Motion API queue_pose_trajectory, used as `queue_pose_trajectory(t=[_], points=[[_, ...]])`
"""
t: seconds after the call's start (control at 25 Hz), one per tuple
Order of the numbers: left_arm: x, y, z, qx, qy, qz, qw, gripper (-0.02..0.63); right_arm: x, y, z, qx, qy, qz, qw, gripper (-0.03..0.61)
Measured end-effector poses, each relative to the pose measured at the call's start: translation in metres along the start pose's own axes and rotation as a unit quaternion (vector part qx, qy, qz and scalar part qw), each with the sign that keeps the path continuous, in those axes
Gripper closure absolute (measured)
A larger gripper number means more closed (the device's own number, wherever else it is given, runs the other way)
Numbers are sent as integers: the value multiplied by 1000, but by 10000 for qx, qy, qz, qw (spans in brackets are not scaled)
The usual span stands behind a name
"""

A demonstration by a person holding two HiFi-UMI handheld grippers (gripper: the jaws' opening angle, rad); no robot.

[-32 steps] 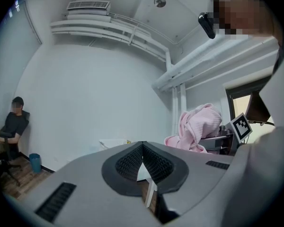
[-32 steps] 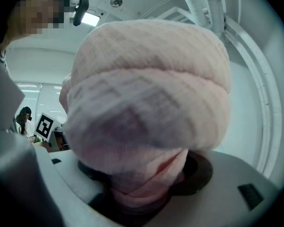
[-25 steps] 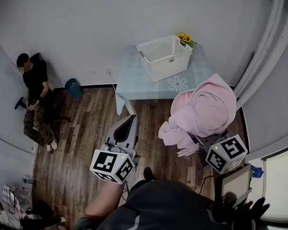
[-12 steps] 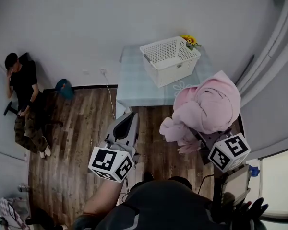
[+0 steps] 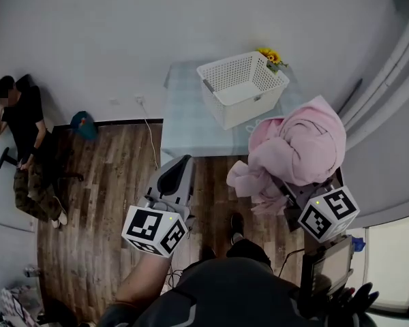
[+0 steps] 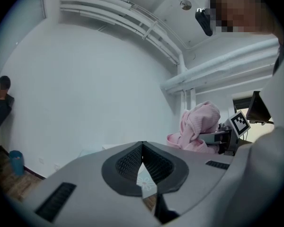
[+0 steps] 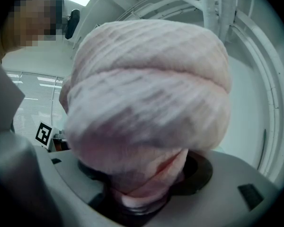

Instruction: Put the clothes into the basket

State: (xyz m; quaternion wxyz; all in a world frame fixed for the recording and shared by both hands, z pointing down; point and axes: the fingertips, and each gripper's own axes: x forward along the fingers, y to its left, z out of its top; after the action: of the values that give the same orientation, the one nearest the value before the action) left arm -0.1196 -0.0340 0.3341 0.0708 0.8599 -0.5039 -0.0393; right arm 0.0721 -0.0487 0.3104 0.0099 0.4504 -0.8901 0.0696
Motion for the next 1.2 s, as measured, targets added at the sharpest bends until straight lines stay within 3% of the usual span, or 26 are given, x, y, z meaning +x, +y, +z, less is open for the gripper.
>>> queue_pose_trajectory(t=[0.36,0.76,0.96,1.2], points=[[72,27,20,117,-51,174,9998,604,60,-58,22,55,-87,154,9998,236],[200,56,52,228,-171,550,9981,604,143,-169,61,43,-174,459,9988,236],[287,95,73,218,-61,787,9966,605,229,-229,95,120,-88,783,9968,236],[288,101,66,293,72,890,9956,605,240,-240,94,186,-172,833,9962,235]])
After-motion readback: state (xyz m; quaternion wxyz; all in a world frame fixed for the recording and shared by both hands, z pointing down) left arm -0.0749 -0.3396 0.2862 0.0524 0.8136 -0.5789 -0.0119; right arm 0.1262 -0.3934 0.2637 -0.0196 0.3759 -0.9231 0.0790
